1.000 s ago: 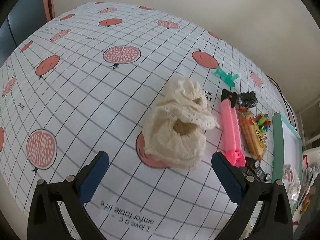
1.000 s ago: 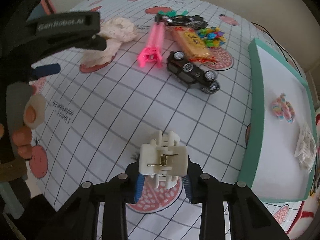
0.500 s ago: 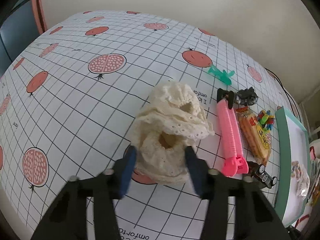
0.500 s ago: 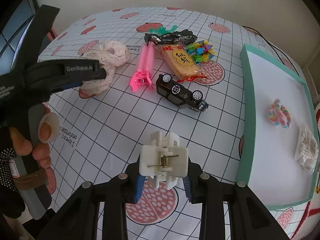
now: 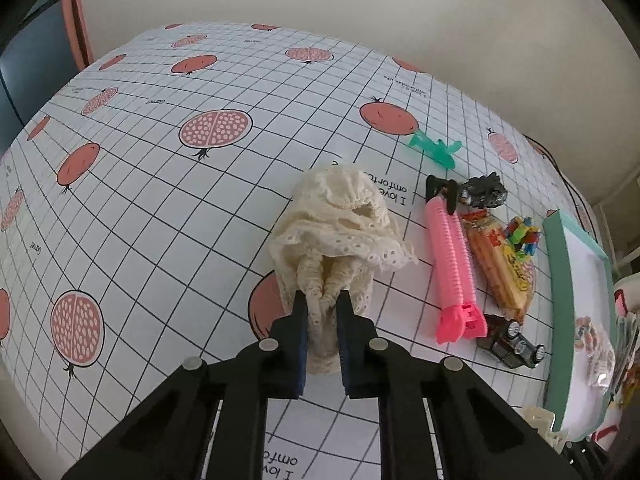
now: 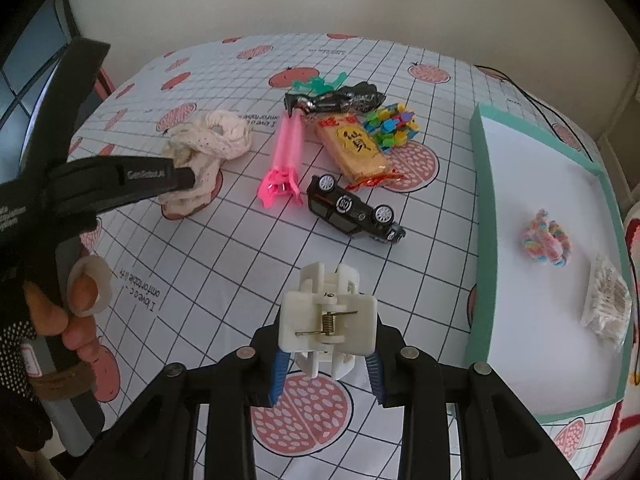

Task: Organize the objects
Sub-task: 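Grasp white hair clip with right tool while left tool grasps cream lace fabric, then carry hair clip with right tool while left tool carries lace fabric over tray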

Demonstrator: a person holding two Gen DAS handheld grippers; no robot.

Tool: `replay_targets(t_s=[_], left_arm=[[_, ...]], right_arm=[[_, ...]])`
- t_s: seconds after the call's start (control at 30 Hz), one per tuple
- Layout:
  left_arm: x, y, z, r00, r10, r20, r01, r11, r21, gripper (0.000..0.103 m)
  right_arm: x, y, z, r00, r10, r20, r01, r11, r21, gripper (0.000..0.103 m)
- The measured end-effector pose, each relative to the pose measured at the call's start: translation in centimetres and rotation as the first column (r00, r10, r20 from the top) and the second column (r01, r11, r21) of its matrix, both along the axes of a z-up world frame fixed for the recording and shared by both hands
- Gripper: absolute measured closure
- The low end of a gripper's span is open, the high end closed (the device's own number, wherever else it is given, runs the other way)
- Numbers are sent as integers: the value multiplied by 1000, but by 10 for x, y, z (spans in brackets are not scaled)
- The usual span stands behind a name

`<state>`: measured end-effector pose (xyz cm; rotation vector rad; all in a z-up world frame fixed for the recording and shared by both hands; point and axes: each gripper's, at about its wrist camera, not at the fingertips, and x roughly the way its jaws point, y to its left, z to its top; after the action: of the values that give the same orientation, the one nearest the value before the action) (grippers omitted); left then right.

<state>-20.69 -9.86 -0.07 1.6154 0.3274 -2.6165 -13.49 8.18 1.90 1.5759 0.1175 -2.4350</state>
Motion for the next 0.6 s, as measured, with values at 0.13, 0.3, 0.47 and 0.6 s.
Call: replay_targets(t_s=[0.13, 0.3, 0.47, 0.6], left_arm=[[4, 2, 5, 1000, -7, -4, 7, 1000, 1, 90], [10, 1, 14, 1000, -3, -17, 3, 1000, 14, 90], [17, -3, 27, 999, 27, -46, -25, 999, 46, 90], [21, -4, 40, 997, 28, -77, -23, 998, 65, 90]], right_arm=[[4, 2, 8, 1000, -12, -29, 12, 1000, -7, 69], [7, 6, 18, 997, -31, -73, 29, 999, -22, 69], [7, 12, 26, 992, -58, -116, 55, 998, -35, 69], [8, 17, 33, 986, -82, -146, 76, 996, -47, 69]])
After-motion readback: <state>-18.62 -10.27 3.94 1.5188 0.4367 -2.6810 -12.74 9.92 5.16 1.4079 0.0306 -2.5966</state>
